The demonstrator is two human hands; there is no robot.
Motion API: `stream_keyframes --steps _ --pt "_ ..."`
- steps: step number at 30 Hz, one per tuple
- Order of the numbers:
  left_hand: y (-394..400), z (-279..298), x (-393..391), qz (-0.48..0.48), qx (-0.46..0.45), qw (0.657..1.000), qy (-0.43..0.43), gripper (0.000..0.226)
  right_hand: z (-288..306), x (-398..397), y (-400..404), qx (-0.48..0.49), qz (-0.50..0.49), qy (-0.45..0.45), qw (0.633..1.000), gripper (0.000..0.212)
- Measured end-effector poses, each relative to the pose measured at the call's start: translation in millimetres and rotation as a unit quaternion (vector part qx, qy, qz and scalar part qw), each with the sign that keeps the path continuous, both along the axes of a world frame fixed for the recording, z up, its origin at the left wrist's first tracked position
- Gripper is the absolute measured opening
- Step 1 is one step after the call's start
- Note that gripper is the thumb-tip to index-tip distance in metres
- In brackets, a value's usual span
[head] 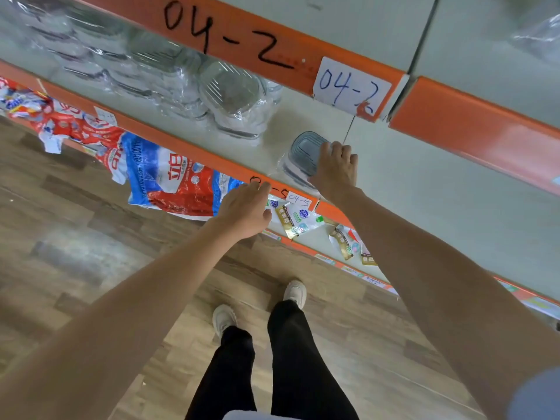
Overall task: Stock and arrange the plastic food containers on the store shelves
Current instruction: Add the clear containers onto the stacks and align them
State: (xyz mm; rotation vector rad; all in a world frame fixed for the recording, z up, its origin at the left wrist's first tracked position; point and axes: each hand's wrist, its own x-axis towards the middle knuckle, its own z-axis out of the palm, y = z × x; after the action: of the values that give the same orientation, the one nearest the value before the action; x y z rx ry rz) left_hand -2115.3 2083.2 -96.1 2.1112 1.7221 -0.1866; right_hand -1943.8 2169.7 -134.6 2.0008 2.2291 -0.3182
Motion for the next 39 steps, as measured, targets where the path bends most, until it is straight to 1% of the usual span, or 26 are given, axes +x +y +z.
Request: stream_keyframes --steps 4,7,9,11,14,16,19,22,25,27,30,34,36,39 --pt "2.4 0.1 6.0 -0.014 -0.022 1.0 0.0 0.031 4.5 11.8 -26.3 0.011 -0.03 0.022 0.999 0.078" --pt "13.8 -3.0 16.1 -0.047 -0.018 0.999 0.004 0.037 4.4 32.6 -54.4 -0.009 -0.03 0.007 0.999 0.092" --pt "25.0 -9.3 23.9 -0.082 -0.01 0.996 0.031 0.038 3.5 49.2 -72.2 -0.017 -0.036 0.006 0.999 0.093" --pt "38.7 -17.3 34.5 -0.095 -0.008 0.994 0.056 0.039 2.0 65.1 -85.8 -0.026 -0.047 0.011 0.998 0.09" --pt "62.0 -31.3 56.7 -0.122 -0.014 0.991 0.061 0.046 -2.9 87.7 -100.5 -0.042 -0.078 0.02 0.996 0.09" --pt "74.2 -40.0 72.4 -0.154 -0.011 0.985 0.074 0.056 -7.6 101.4 -109.3 -0.044 -0.105 0.029 0.993 0.087" --pt "87.7 -50.6 92.1 -0.213 0.004 0.967 0.142 0.084 -16.3 118.4 -122.5 -0.044 -0.133 0.037 0.989 0.084" --pt "99.4 -58.0 104.8 -0.237 -0.004 0.951 0.196 0.093 -23.3 127.2 -128.8 -0.038 -0.141 0.031 0.989 0.088" --pt "102.6 -63.2 111.5 -0.241 -0.002 0.948 0.209 0.091 -26.1 128.1 -130.2 -0.032 -0.146 0.033 0.988 0.09" --pt "99.6 -62.8 112.8 -0.244 0.023 0.946 0.213 0.089 -25.4 126.4 -131.0 -0.033 -0.147 0.031 0.988 0.092" --pt "92.2 -57.6 109.1 -0.25 0.055 0.939 0.229 0.093 -22.1 124.1 -133.8 -0.037 -0.151 0.034 0.987 0.093" --pt "80.9 -44.5 97.2 -0.266 0.1 0.932 0.224 0.091 -14.9 117.5 -142.6 -0.037 -0.159 0.039 0.986 0.092" --pt "70.1 -36.5 88.7 -0.28 0.106 0.928 0.22 0.086 -9.6 109.3 -147.3 -0.036 -0.163 0.042 0.985 0.091" --pt "53.1 -24.7 72.0 -0.276 0.094 0.933 0.209 0.082 0.8 92.9 -151.0 -0.024 -0.163 0.068 0.984 0.087"
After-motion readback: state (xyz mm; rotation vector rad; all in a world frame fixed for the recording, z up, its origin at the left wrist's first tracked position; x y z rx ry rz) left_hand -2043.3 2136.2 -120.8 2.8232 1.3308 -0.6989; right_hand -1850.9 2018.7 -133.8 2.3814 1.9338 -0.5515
